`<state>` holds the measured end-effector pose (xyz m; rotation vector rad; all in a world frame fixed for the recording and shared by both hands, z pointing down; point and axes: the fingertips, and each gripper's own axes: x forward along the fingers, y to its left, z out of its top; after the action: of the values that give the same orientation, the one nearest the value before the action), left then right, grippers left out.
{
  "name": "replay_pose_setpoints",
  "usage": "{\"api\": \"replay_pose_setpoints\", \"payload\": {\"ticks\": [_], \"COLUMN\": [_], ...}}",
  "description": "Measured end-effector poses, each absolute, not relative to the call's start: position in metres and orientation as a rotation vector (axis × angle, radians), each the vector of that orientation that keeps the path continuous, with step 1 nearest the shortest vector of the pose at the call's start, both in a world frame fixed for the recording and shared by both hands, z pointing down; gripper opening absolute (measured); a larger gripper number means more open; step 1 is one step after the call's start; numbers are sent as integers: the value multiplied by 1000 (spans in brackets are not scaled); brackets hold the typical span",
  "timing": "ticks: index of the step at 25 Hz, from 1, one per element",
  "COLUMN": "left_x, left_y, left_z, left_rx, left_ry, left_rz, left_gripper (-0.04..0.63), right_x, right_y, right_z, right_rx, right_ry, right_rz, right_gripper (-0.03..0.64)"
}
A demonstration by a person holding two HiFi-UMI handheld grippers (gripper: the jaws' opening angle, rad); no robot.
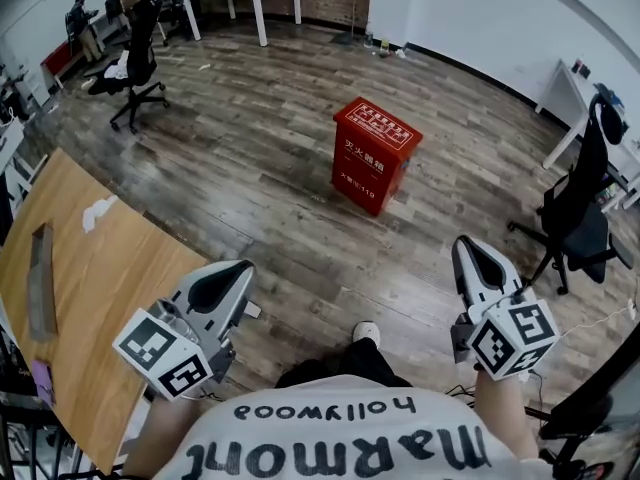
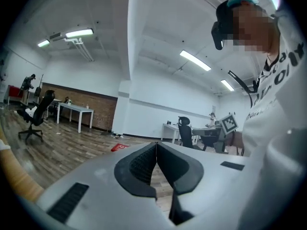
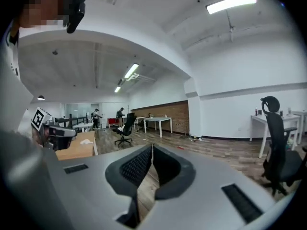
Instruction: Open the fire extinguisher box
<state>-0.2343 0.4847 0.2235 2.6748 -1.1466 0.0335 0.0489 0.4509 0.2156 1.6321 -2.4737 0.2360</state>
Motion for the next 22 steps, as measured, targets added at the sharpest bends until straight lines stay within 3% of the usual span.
{"api": "replay_pose_setpoints", "payload": {"ticks": [9, 22], "left_x": [-176, -59], "left_y": [407, 320], "left_z": [224, 198], "left_rx": [2573, 2693], "left_ry": [-1109, -1129], "left_rz": [-94, -17], "left_gripper": [6, 6], "right_x": [131, 167], "right_y": [382, 296], "right_z": [218, 216], "right_rx": [1731, 1371], "right_ry": [-2502, -2604], "right_rz": [402, 162], "right_gripper": [12, 12]}}
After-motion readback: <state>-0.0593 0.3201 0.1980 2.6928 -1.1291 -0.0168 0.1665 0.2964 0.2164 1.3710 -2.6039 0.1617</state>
